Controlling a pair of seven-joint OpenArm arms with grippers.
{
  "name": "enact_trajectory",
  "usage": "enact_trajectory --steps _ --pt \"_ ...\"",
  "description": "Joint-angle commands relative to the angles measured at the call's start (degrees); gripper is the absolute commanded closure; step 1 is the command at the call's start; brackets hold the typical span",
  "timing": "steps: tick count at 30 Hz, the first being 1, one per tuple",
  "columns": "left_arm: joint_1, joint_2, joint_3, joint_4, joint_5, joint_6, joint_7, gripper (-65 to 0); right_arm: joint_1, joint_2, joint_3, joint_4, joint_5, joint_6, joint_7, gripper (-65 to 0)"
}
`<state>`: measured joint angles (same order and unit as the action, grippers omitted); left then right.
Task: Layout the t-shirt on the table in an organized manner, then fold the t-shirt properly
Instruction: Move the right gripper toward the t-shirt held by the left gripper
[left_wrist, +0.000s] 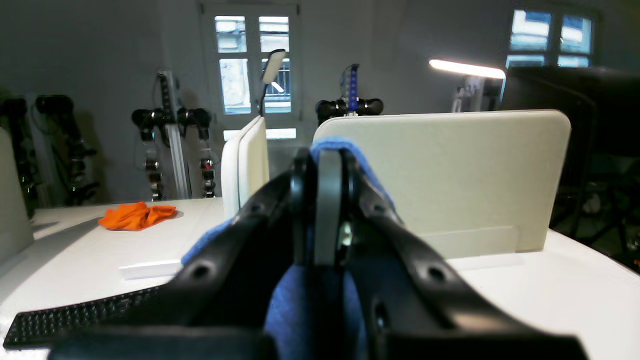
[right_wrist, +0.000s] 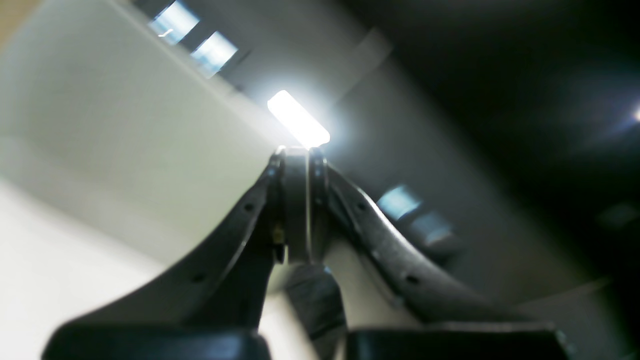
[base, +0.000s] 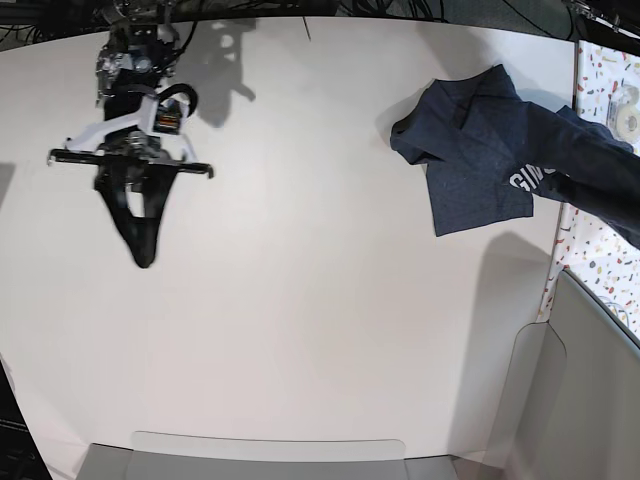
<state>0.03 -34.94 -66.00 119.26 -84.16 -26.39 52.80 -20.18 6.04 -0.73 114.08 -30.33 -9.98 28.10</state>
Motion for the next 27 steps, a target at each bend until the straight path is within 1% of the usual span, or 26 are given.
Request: enact_trajectory --steps 1,5,6,9,12,14,18,21,24,27 --pt "-0.3 -1.5 0.5 0.5 -0.8 0.2 -1.7 0.0 0.0 -0.1 -3.5 -0.5 -0.2 -0.2 -0.3 0.0" --pt "-0.3 -1.5 2.0 0.5 -0.8 0.2 -1.7 0.0 1.9 -0.1 -19.4 -8.2 -0.2 -0.1 -7.9 -0.6" --pt "-0.3 -1.5 2.3 0.5 -0.8 0.2 -1.8 0.0 3.0 -0.1 -23.6 -10.4 -0.2 -0.1 -10.1 -4.0" --pt "-0.3 -1.4 2.7 0.5 -0.8 0.2 -1.7 0.0 6.3 -0.1 -33.1 -15.4 -0.2 -0.1 -15.7 -14.7" --pt "-0.3 -1.5 3.4 0.5 -0.8 0.2 -1.9 0.0 9.9 -0.1 -42.1 -18.6 -0.2 -0.1 -20.3 -23.4" --pt "-0.3 -1.5 3.4 0.5 -0.8 0.2 -1.9 0.0 11.6 -0.1 -47.4 -19.2 -0.2 -0.1 -23.4 -26.3" --pt "-0.3 -1.5 3.4 0.5 -0.8 0.2 -1.9 0.0 15.8 -0.1 -56.9 -19.2 -0.2 0.4 -29.9 -28.0" --pt "-0.3 -1.5 3.4 0.5 -0.8 0.2 -1.9 0.0 19.9 1.1 -61.9 -19.3 2.2 4.7 -33.2 -28.1" --pt "-0.3 -1.5 3.4 0.5 -0.8 0.2 -2.0 0.0 21.9 0.8 -63.1 -20.6 4.8 8.6 -37.5 -28.1" --pt "-0.3 -1.5 3.4 0.5 -0.8 0.2 -2.1 0.0 24.0 -0.6 -63.8 -23.0 5.8 14.9 -40.5 -28.0"
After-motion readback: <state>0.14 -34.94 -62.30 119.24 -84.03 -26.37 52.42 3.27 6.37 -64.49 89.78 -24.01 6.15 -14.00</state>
